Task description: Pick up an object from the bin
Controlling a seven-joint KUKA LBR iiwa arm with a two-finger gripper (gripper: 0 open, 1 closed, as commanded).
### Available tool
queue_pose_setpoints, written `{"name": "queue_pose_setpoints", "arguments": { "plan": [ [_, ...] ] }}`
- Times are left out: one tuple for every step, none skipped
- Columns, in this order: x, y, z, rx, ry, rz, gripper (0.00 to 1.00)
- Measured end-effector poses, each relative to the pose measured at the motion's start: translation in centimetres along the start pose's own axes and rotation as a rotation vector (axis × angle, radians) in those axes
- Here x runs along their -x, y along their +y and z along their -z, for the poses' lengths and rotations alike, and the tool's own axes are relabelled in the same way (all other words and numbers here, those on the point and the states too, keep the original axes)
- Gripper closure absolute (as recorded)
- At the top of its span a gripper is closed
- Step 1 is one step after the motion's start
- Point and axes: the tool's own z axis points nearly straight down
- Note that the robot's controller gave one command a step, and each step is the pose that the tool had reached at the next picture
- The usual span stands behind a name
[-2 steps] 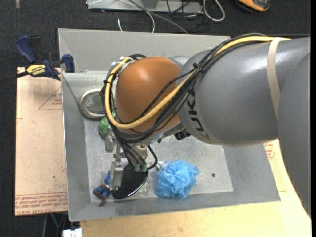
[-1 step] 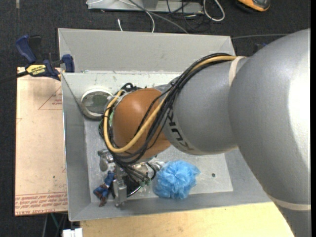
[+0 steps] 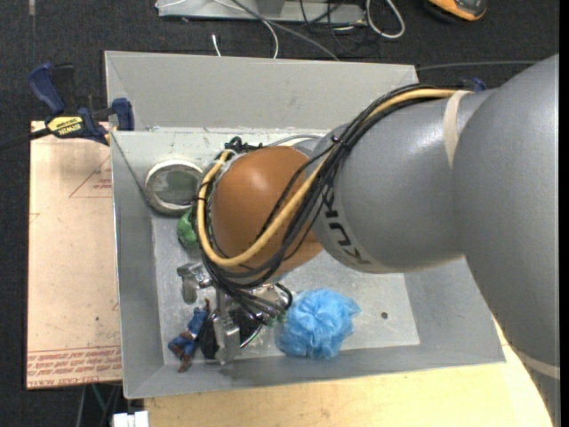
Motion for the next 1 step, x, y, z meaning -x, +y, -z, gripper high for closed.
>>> {"name": "queue_pose_setpoints", "arguments": {
  "plan": [
    [0.69, 1.86, -5.06, 0.002, 0.004, 0.396, 0.00]
  ]
}}
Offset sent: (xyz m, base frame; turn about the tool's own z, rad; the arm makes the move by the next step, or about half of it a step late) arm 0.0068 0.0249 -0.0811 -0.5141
